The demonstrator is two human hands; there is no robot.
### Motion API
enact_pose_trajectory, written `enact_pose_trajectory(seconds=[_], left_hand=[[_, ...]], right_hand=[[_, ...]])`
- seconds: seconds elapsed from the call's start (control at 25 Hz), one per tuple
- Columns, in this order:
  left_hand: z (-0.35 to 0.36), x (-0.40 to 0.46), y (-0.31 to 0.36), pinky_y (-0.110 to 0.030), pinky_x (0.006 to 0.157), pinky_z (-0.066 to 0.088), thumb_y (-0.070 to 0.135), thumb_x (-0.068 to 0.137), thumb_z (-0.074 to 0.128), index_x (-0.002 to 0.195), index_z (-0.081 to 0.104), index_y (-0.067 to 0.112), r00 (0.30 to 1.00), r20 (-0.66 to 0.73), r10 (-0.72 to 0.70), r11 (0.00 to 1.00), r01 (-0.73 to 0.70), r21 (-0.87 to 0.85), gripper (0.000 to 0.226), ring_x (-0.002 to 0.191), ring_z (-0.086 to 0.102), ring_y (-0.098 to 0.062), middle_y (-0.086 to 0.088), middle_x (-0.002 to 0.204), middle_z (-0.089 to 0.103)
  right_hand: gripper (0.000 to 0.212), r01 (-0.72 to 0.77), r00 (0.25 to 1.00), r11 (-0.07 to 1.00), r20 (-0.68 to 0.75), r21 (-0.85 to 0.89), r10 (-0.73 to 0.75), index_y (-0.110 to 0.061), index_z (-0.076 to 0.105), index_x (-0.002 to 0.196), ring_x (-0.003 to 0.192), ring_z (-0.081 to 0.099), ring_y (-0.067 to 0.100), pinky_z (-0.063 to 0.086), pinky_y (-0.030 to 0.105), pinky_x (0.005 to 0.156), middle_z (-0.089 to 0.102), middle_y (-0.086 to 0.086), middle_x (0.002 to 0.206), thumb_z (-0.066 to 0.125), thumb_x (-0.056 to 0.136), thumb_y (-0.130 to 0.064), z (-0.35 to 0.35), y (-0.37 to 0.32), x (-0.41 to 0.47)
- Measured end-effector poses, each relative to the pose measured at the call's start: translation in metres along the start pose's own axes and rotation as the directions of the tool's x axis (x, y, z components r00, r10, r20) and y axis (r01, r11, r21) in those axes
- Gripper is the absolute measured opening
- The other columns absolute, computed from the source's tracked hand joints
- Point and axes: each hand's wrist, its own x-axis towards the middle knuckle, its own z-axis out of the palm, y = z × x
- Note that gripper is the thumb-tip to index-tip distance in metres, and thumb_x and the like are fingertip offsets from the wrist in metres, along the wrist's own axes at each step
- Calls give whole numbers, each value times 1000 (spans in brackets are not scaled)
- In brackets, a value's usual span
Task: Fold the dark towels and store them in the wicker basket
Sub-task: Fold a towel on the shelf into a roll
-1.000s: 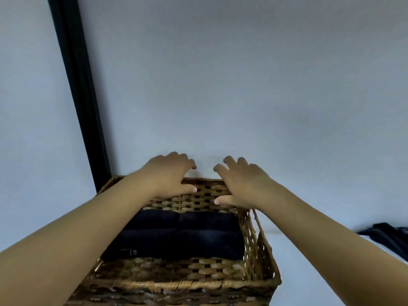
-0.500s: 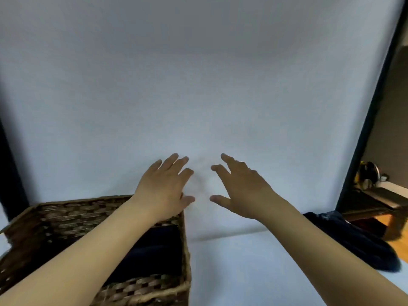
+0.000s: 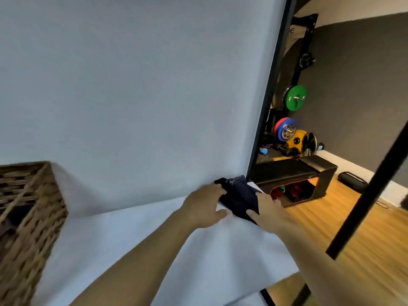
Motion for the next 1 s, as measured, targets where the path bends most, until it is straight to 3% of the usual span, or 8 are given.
enact_pose_trajectory(seconds=[0.16, 0.28, 0.44, 0.52, 0.6, 0.68, 0.76, 1.0], left_hand=[[78, 44, 27, -40, 108, 41, 39, 92, 63, 145, 46, 24, 997, 68, -31, 987, 41, -153, 57, 140, 40, -24, 2, 152, 44], [105, 60, 21, -40, 101, 43, 32, 90, 63, 124, 59, 18, 1000, -23, -15, 999, 16, 41, 37, 116, 49, -26, 0, 130, 56], [84, 57, 8, -36, 95, 43, 28, 97, 60, 91, 61, 12, 989, -141, -49, 991, 31, -132, 17, 87, 53, -20, 0, 88, 61], [57, 44, 6, -28, 75, 44, 36, 100, 58, 85, 61, 16, 971, -139, -194, 886, 113, -450, 26, 72, 55, -13, 7, 74, 60], [24, 29, 8, -29, 70, 50, 40, 100, 57, 88, 67, 21, 919, -202, -339, 725, 119, -678, 25, 73, 62, -10, 9, 77, 67], [-7, 14, 5, -30, 79, 56, 41, 103, 53, 100, 71, 21, 865, -190, -464, 510, 85, -856, 26, 88, 70, -12, 8, 93, 75], [-26, -7, -7, -34, 87, 58, 42, 105, 49, 111, 72, 21, 833, -8, -553, 318, 202, -926, 32, 100, 72, -16, 3, 106, 77], [-20, -100, -57, -36, 71, 59, 20, 100, 61, 119, 67, 22, 704, 249, -665, 175, 471, -865, 21, 92, 74, -23, -3, 105, 77]], right_hand=[[29, 143, 987, 989, -74, 45, -140, -26, 55, 110, 105, 51, 27, 41, 38, 84, 55, -1, 113, 52, 98, -52, 33, 24, 2], [25, 156, 982, 857, -173, 491, -80, -16, 56, 81, 88, 56, 29, 43, 39, 72, 59, 3, 88, 59, 98, -34, 42, 34, 1], [19, 25, 960, 311, -109, 950, 257, -17, 67, 93, 91, 68, 21, 54, 29, 70, 71, 2, 91, 53, 104, -25, 14, 36, -1], [19, 10, 956, -35, 1, 999, 295, -20, 69, 99, 100, 71, 22, 60, 37, 79, 74, 3, 102, 51, 105, -25, -14, 23, 8], [19, 24, 979, -210, 19, 977, 205, -22, 68, 101, 105, 70, 23, 59, 40, 82, 73, 2, 111, 51, 105, -29, -38, -2, 17], [16, 64, 998, -188, -59, 980, 32, -26, 66, 109, 105, 70, 22, 58, 38, 78, 72, -1, 116, 53, 104, -34, -50, -38, 22], [17, 36, 987, -21, -39, 999, -156, -31, 63, 118, 101, 71, 19, 61, 37, 80, 69, -4, 120, 58, 102, -33, -44, -76, 18], [53, -77, 928, 521, 252, 850, -273, -6, 61, 84, 66, 72, 24, 63, 41, 67, 71, 16, 82, 62, 91, -59, 19, -145, -25]])
